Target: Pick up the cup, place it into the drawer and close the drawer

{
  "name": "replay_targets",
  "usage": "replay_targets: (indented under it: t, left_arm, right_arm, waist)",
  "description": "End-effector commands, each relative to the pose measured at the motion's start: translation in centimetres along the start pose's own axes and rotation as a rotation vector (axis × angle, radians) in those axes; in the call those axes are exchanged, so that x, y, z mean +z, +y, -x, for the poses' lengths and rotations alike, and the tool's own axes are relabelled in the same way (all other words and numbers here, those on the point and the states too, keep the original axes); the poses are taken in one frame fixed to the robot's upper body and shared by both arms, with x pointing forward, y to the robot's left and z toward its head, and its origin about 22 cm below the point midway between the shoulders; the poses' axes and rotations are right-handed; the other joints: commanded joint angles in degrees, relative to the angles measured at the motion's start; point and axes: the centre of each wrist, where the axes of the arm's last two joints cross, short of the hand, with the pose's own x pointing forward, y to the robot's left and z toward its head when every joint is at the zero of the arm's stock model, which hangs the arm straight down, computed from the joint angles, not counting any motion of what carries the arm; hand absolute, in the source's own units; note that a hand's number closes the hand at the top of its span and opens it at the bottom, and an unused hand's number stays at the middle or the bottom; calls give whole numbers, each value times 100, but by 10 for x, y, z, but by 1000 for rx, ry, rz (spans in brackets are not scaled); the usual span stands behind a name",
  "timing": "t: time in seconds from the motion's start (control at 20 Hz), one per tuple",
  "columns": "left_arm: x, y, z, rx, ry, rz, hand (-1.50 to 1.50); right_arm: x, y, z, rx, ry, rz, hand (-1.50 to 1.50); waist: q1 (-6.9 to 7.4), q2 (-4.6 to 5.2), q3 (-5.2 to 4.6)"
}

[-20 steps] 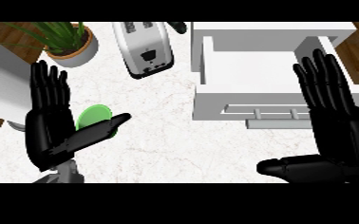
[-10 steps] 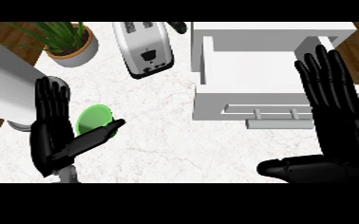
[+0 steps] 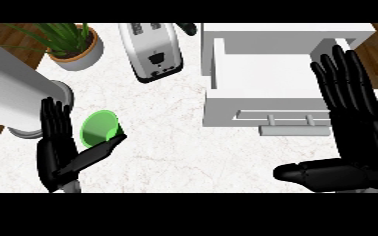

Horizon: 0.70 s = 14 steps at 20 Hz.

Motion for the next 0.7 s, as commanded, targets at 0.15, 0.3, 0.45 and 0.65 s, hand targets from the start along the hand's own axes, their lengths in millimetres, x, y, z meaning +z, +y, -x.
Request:
replay_targets:
  t: [0.15, 0.3, 0.45, 0.65]
  left_arm:
    - [20, 8, 40, -15, 46, 3, -150]
    - [1, 11, 57, -11, 51, -2, -150]
    - [8, 8, 70, -15, 62, -15, -150]
    - [34, 28, 87, -10, 39, -24, -150]
  right_arm:
    - [-2, 2, 3, 1, 13, -23, -150]
    - [0, -6, -7, -20, -3, -8, -150]
    - [0, -4, -10, -24, 0, 2, -150]
    - [-2, 4, -5, -17, -5, -9, -150]
  waist:
    - [2, 0, 0]
    - [-13, 2, 0]
    - [-11, 2, 0]
    - [0, 1, -1]
